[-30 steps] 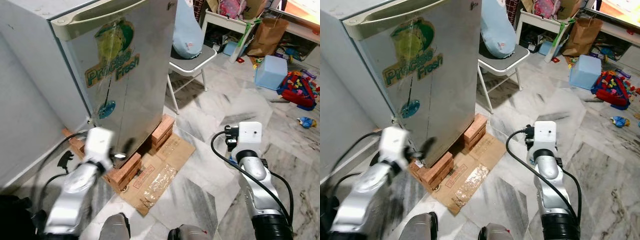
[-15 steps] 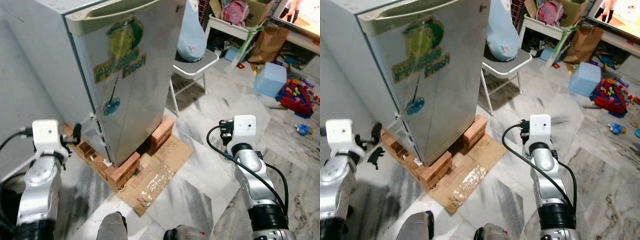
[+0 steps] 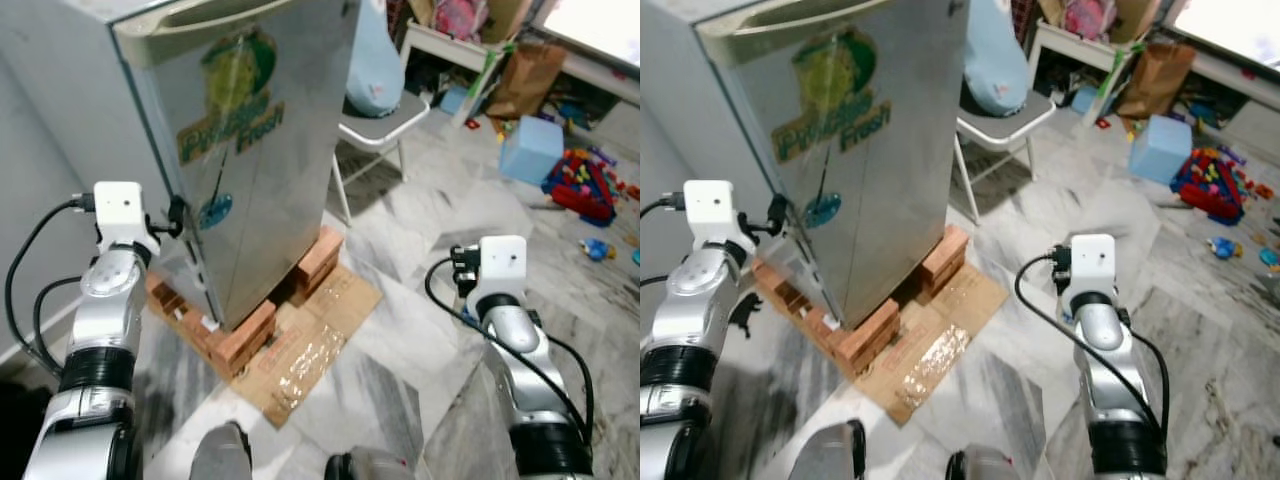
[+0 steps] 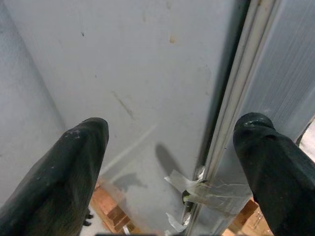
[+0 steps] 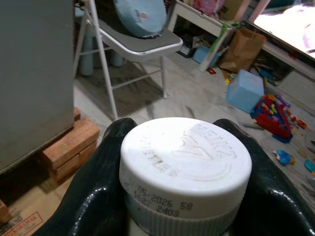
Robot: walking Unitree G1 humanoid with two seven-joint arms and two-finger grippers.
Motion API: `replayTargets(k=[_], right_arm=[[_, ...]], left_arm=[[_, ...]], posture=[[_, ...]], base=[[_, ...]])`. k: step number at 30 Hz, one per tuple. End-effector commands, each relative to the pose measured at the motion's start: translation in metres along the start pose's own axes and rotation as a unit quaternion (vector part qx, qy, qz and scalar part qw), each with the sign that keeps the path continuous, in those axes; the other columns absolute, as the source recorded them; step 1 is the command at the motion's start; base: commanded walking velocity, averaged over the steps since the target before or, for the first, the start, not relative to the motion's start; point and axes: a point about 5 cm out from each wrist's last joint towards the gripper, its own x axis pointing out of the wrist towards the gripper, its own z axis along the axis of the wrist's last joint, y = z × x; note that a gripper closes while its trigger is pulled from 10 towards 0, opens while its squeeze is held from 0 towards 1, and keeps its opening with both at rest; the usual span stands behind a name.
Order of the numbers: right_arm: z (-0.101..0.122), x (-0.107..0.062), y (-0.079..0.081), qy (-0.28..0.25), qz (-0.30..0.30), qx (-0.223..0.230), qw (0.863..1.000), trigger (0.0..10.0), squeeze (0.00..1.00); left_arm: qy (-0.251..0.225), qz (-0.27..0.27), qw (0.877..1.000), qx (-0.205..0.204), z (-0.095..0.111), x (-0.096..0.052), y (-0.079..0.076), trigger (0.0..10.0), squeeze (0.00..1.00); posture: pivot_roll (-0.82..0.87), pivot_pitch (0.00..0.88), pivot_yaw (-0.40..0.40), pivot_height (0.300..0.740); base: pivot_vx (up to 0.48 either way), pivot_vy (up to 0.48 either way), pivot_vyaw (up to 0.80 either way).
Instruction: Restocking fridge
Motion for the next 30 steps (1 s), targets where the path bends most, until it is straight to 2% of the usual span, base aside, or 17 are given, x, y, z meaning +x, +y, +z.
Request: replayTargets(k=[1,3,4,6,8,10,11,12,13,17,19,20,22,25,29,30], right_arm=[[0.009,-0.001,-0.006,-0.015,-0.010,-0.001,1.000,10.0,0.00],[0.010,0.000,-0.005,-0.016,-0.008,0.000,1.000,10.0,0.00],[0.010,0.000,-0.005,-0.016,-0.008,0.000,1.000,10.0,0.00],[0.011,0.000,-0.003,-0.016,-0.008,0.002,1.000,10.0,0.00],[0.011,0.000,-0.003,-0.016,-0.008,0.002,1.000,10.0,0.00],[0.011,0.000,-0.003,-0.016,-0.008,0.002,1.000,10.0,0.00],[0.011,0.000,-0.003,-0.016,-0.009,0.003,1.000,10.0,0.00],[0.011,0.000,-0.003,-0.016,-0.009,0.003,1.000,10.0,0.00],[0.010,-0.001,-0.004,-0.015,-0.009,0.004,1.000,10.0,0.00],[0.010,0.000,-0.003,-0.015,-0.010,0.005,1.000,10.0,0.00],[0.011,0.000,-0.002,-0.015,-0.011,0.006,1.000,10.0,0.00],[0.010,0.000,-0.002,-0.015,-0.011,0.007,1.000,10.0,0.00],[0.010,-0.001,-0.001,-0.015,-0.012,0.008,1.000,10.0,0.00],[0.005,-0.004,-0.004,-0.010,-0.023,0.001,1.000,10.0,0.00],[-0.007,-0.015,-0.011,0.014,-0.056,-0.005,0.998,10.0,0.00],[-0.007,-0.015,-0.011,0.014,-0.056,-0.005,0.998,10.0,0.00]], left_arm=[[0.004,-0.032,0.999,0.008,0.004,0.007,-0.019,10.0,0.00],[0.008,-0.072,0.997,0.025,0.002,0.010,-0.039,10.0,0.00],[0.008,-0.072,0.997,0.025,0.002,0.010,-0.039,10.0,0.00],[0.002,-0.109,0.993,0.048,0.002,0.011,-0.062,10.0,0.00],[-0.002,-0.126,0.991,0.048,0.004,0.012,-0.075,10.0,0.00],[-0.003,-0.128,0.991,0.048,0.004,0.013,-0.077,10.0,0.00],[-0.005,-0.146,0.988,0.049,0.005,0.013,-0.085,10.0,0.00],[-0.005,-0.146,0.988,0.049,0.005,0.013,-0.085,10.0,0.00],[-0.010,-0.170,0.984,0.053,0.006,0.012,-0.095,10.0,0.00],[-0.015,-0.227,0.972,0.050,0.006,0.007,-0.113,10.0,0.00],[-0.017,-0.272,0.961,0.046,0.005,0.002,-0.126,10.0,0.00],[-0.017,-0.311,0.949,0.044,0.004,-0.004,-0.138,10.0,0.00],[-0.019,-0.351,0.935,0.041,0.003,-0.012,-0.151,10.0,0.00],[-0.022,-0.427,0.903,0.038,0.001,-0.030,-0.177,10.0,0.00],[-0.041,-0.500,0.864,0.047,0.003,-0.054,-0.204,10.0,0.00],[-0.041,-0.500,0.864,0.047,0.003,-0.054,-0.204,10.0,0.00]], posture=[[-0.02,0.162,-0.107,0.740],[-0.02,0.159,-0.106,0.740],[-0.02,0.159,-0.106,0.740],[-0.02,0.156,-0.103,0.740],[-0.02,0.154,-0.101,0.740],[-0.02,0.154,-0.101,0.740],[-0.02,0.153,-0.099,0.740],[-0.02,0.153,-0.099,0.740],[-0.02,0.151,-0.097,0.740],[-0.02,0.148,-0.093,0.740],[-0.01,0.146,-0.090,0.740],[-0.01,0.146,-0.089,0.740],[-0.01,0.143,-0.085,0.740],[0.00,0.139,-0.081,0.740],[0.00,0.130,-0.067,0.740],[0.00,0.130,-0.067,0.740]], base=[[0.000,0.000,0.00],[0.000,0.000,0.00],[0.000,0.000,0.00],[0.000,0.000,0.00],[0.000,0.000,0.00],[0.000,0.000,0.00],[0.000,0.000,0.00],[0.000,0.000,0.00],[0.000,0.000,0.00],[0.000,0.000,0.00],[0.000,0.000,0.00],[0.000,0.000,0.00],[0.000,0.000,0.00],[0.000,0.000,0.00],[0.000,0.000,0.00],[0.000,0.000,0.00]])
